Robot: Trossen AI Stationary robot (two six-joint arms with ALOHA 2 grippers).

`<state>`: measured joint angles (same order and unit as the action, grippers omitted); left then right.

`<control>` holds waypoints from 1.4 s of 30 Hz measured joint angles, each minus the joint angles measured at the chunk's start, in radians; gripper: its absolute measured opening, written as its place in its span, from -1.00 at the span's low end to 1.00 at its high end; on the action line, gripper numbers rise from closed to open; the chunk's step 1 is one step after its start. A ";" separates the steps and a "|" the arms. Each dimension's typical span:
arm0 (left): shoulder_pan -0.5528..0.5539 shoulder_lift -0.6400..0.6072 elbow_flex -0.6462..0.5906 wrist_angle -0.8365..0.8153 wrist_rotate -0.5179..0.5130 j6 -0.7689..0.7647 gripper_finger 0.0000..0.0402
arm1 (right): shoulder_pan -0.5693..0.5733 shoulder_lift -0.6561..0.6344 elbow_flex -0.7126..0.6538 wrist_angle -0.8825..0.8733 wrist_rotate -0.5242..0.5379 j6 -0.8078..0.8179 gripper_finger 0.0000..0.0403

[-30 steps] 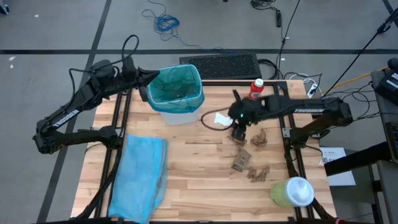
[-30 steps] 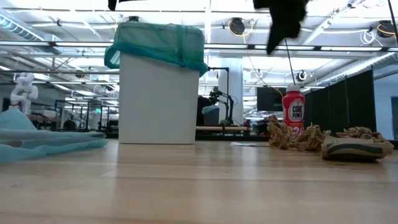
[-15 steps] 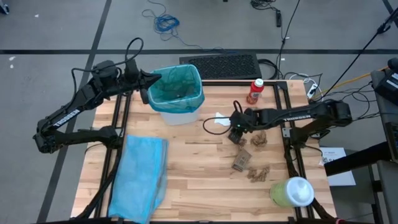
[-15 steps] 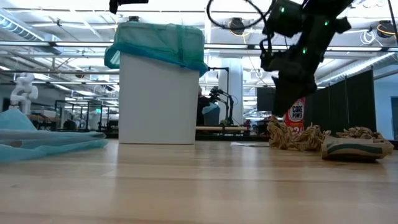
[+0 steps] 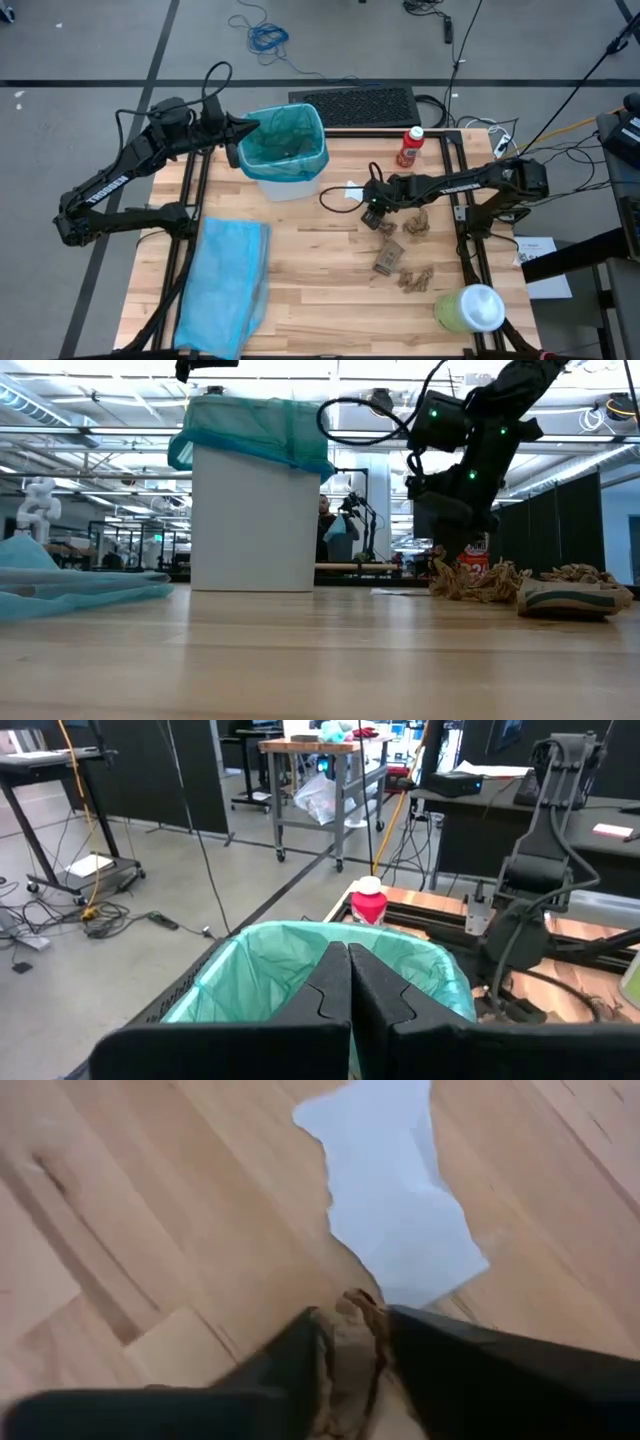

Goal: Place trash/remove bag and relplace
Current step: Put the brown napkin from middle

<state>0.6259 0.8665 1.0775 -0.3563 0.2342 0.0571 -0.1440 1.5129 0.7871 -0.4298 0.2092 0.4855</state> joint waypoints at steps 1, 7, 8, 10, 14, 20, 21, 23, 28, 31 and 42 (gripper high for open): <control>0.000 0.000 0.000 0.000 -0.001 -0.004 -1.00 | 0.004 -0.005 0.004 -0.006 0.001 -0.006 -0.74; 0.000 0.001 0.000 0.002 -0.003 -0.023 -1.00 | 0.054 -0.053 0.081 -0.047 -0.006 -0.018 -0.94; 0.000 0.001 0.000 0.003 -0.003 -0.023 -1.00 | 0.066 -0.062 0.106 -0.064 -0.006 -0.019 -0.96; 0.000 0.001 0.000 0.003 -0.003 -0.023 -1.00 | 0.091 -0.084 0.166 -0.086 -0.007 -0.032 -0.98; 0.000 0.001 0.000 0.001 -0.003 -0.017 -1.00 | 0.126 -0.119 0.306 -0.095 -0.101 -0.106 -0.99; 0.000 0.003 0.000 0.001 -0.003 0.011 -1.00 | 0.123 -0.115 0.513 0.035 -0.187 -0.313 -0.99; 0.000 0.004 0.000 0.002 -0.003 0.011 -1.00 | 0.109 -0.110 0.544 0.058 -0.178 -0.347 -1.00; 0.000 0.007 0.000 0.000 -0.003 0.011 -1.00 | 0.073 -0.090 0.601 0.095 -0.155 -0.401 -1.00; 0.000 0.015 0.000 0.002 -0.003 0.008 -1.00 | -0.060 -0.003 0.734 0.138 -0.160 -0.475 -1.00; 0.000 0.023 0.000 0.002 -0.003 0.008 -1.00 | -0.137 0.072 0.809 0.139 -0.210 -0.479 -1.00; -0.008 0.082 0.000 0.007 -0.003 0.003 -1.00 | -0.228 0.359 1.111 0.070 -0.392 -0.524 -0.84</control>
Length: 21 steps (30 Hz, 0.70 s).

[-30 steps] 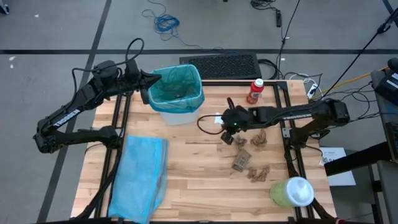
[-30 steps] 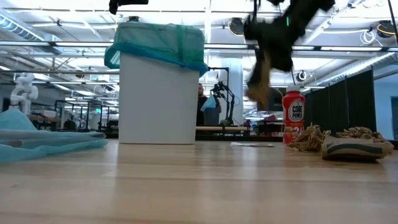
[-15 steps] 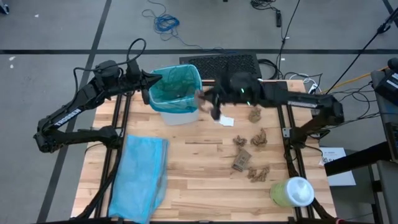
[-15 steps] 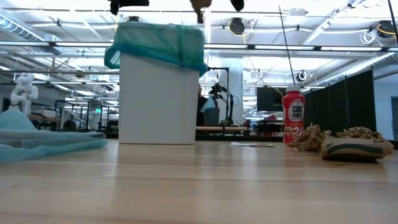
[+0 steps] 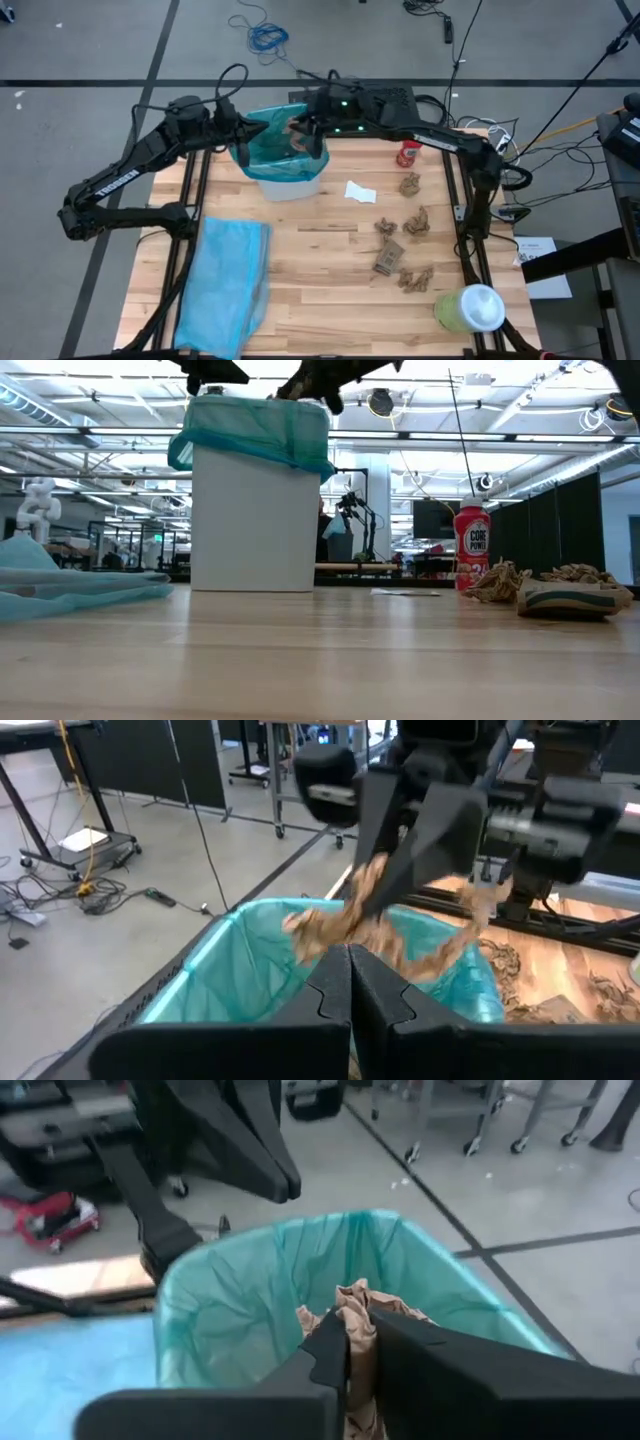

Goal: Place trash/remove bag and relplace
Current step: Put the brown napkin from middle

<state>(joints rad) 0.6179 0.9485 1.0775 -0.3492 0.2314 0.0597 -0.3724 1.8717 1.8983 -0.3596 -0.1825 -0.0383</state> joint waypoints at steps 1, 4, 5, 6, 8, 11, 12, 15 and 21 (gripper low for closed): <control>-0.003 0.005 0.000 0.000 0.000 0.000 -1.00 | 0.002 0.019 0.024 -0.016 0.000 -0.003 -0.78; -0.014 0.012 0.000 0.000 0.000 0.002 -1.00 | 0.007 0.052 0.076 -0.041 0.000 -0.005 -0.57; -0.018 0.013 0.000 0.000 0.000 0.003 -1.00 | 0.008 0.057 0.086 -0.042 0.000 -0.008 -0.49; -0.020 0.013 0.000 0.001 0.000 0.006 -1.00 | 0.008 0.058 0.094 -0.045 0.000 -0.012 -0.41; -0.025 0.013 0.000 0.000 0.000 0.006 -1.00 | 0.008 0.053 0.108 -0.065 0.000 -0.029 -0.24; -0.027 0.013 0.000 0.000 0.000 0.007 -1.00 | 0.003 0.025 0.137 -0.118 0.002 -0.066 -0.01; -0.027 0.013 0.000 0.000 0.000 0.007 -1.00 | 0.002 0.012 0.149 -0.148 0.002 -0.081 0.05; -0.028 0.013 0.000 0.001 0.000 0.007 -1.00 | 0.000 -0.038 0.172 -0.286 0.004 -0.139 0.16; -0.028 0.013 0.000 0.000 0.000 0.027 -1.00 | 0.017 -0.111 0.172 -0.629 0.081 -0.201 0.13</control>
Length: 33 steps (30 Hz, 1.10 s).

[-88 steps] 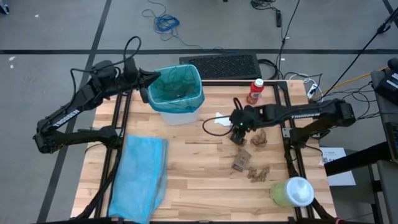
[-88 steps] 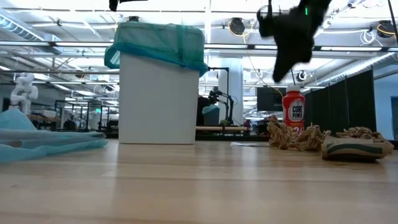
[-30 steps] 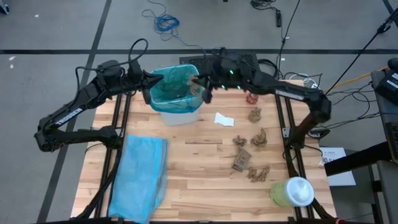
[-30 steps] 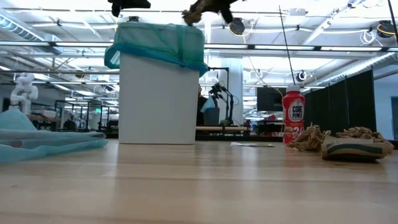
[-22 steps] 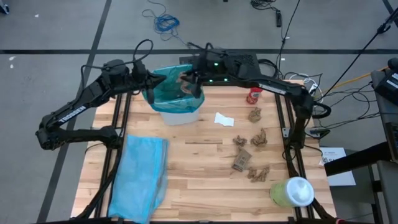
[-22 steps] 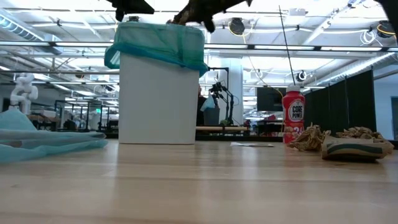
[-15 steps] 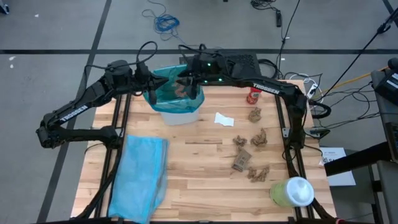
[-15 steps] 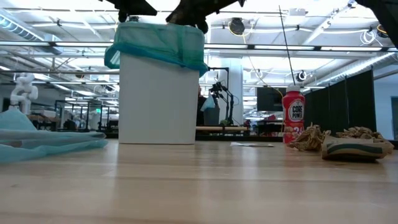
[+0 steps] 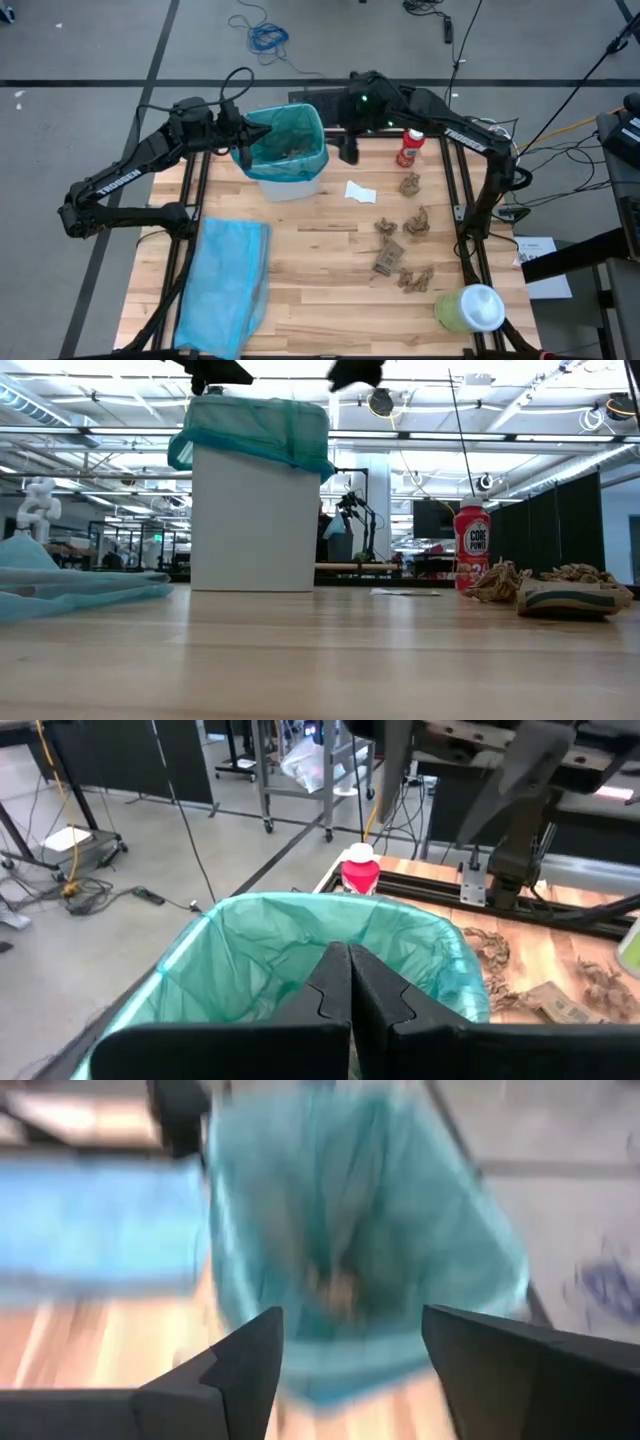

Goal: Place trash/remove bag and relplace
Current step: Put the brown napkin from middle, then put the white paper into the trash bin

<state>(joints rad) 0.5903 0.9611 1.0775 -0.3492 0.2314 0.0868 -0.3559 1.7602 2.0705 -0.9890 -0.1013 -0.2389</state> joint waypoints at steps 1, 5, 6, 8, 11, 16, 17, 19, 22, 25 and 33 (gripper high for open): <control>0.000 0.000 0.000 0.001 0.000 0.004 -1.00 | 0.004 -0.003 0.000 -0.057 0.014 0.000 0.12; 0.000 0.000 0.000 0.003 0.000 0.005 -1.00 | 0.034 -0.005 -0.057 -0.163 0.020 0.040 0.09; 0.000 0.000 0.000 0.003 0.000 0.006 -1.00 | 0.043 -0.009 -0.092 -0.165 0.023 0.045 0.09; 0.000 0.000 0.000 0.003 0.000 0.006 -1.00 | 0.065 -0.023 -0.183 -0.139 0.022 0.053 0.09; 0.000 0.000 0.000 0.003 0.000 0.007 -1.00 | 0.084 -0.063 -0.379 -0.044 0.018 0.077 0.09; 0.000 0.000 0.000 -0.001 0.000 0.008 -1.00 | 0.090 -0.173 -0.743 0.185 0.018 0.150 0.09; 0.000 0.000 0.000 0.000 0.000 0.007 -1.00 | 0.090 -0.199 -0.812 0.231 0.018 0.169 0.09; 0.000 0.000 0.000 -0.001 0.000 0.008 -1.00 | 0.090 -0.253 -0.946 0.335 0.022 0.206 0.09; 0.000 0.000 0.000 -0.001 0.000 0.007 -1.00 | 0.095 -0.321 -1.126 0.496 0.036 0.226 0.09; 0.000 0.000 0.000 -0.001 0.000 0.007 -1.00 | 0.103 -0.359 -1.271 0.599 0.132 0.220 0.09; 0.000 0.000 0.000 -0.001 0.000 0.007 -1.00 | 0.103 -0.364 -1.462 0.760 0.309 0.151 0.09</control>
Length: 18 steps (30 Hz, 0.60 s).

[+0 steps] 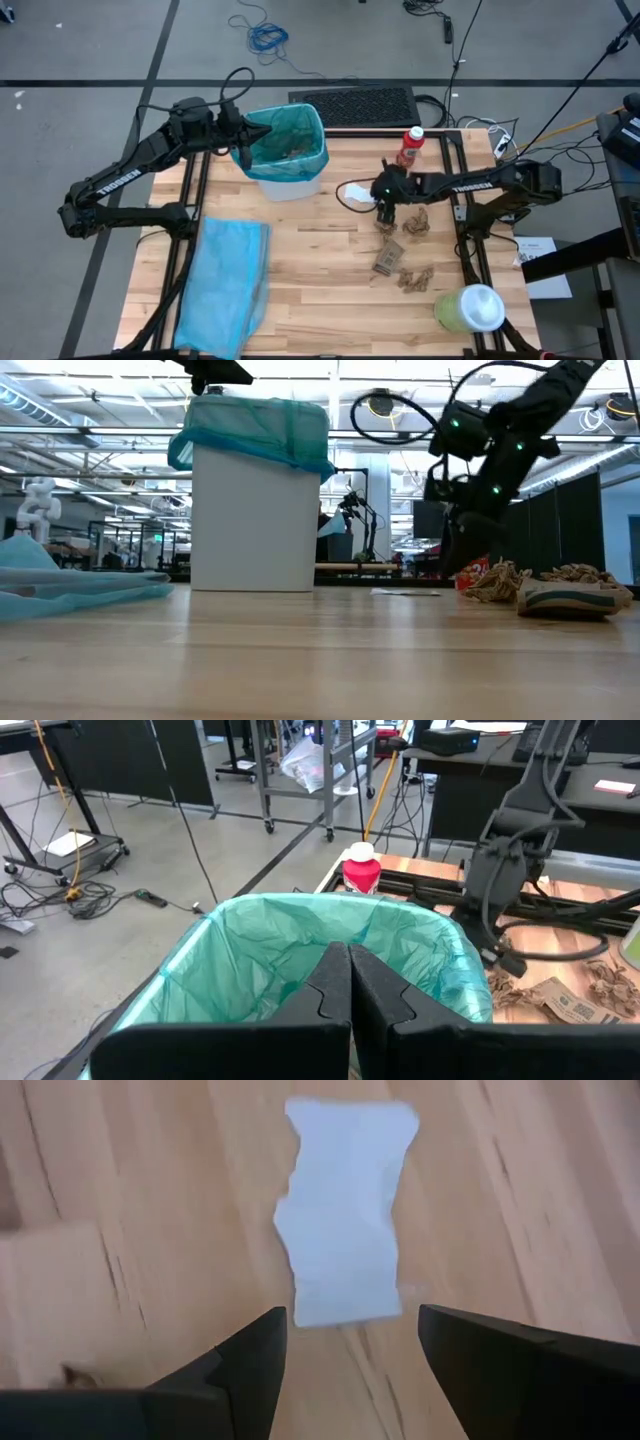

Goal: Place trash/remove bag and relplace
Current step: Put the white paper into the trash bin

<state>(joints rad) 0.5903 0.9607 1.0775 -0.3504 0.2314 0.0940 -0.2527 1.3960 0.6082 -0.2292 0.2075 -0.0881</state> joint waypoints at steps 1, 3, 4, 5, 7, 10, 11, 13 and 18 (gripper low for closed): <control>0.000 0.000 0.000 0.000 0.000 0.000 -1.00 | 0.004 0.000 -0.011 0.011 0.003 -0.008 0.09; 0.000 0.000 0.000 -0.001 0.000 0.000 -1.00 | 0.013 0.000 -0.032 0.041 0.006 -0.031 0.09; 0.000 0.000 0.000 -0.001 0.000 0.000 -1.00 | 0.021 0.000 -0.039 0.051 0.009 -0.041 0.09; 0.000 0.000 0.000 -0.001 0.000 0.000 -1.00 | 0.031 0.000 -0.044 0.059 0.014 -0.052 0.09; 0.000 0.000 0.000 -0.002 0.000 0.000 -1.00 | 0.051 0.000 -0.050 0.071 0.049 -0.068 0.09; 0.000 0.000 0.000 -0.003 0.000 0.000 -1.00 | 0.075 0.001 -0.051 0.075 0.110 -0.099 0.09; 0.000 0.000 0.000 -0.003 0.000 0.000 -1.00 | 0.080 0.003 -0.051 0.080 0.118 -0.113 0.09; 0.000 0.000 0.000 -0.004 0.000 0.000 -1.00 | 0.090 0.014 -0.051 0.086 0.130 -0.133 0.09; 0.000 0.000 0.000 -0.006 0.000 0.000 -1.00 | 0.106 0.076 -0.051 0.102 0.134 -0.162 0.09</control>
<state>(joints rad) 0.5900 0.9607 1.0775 -0.3569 0.2314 0.0940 -0.1466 1.4721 0.5575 -0.1268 0.3416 -0.2497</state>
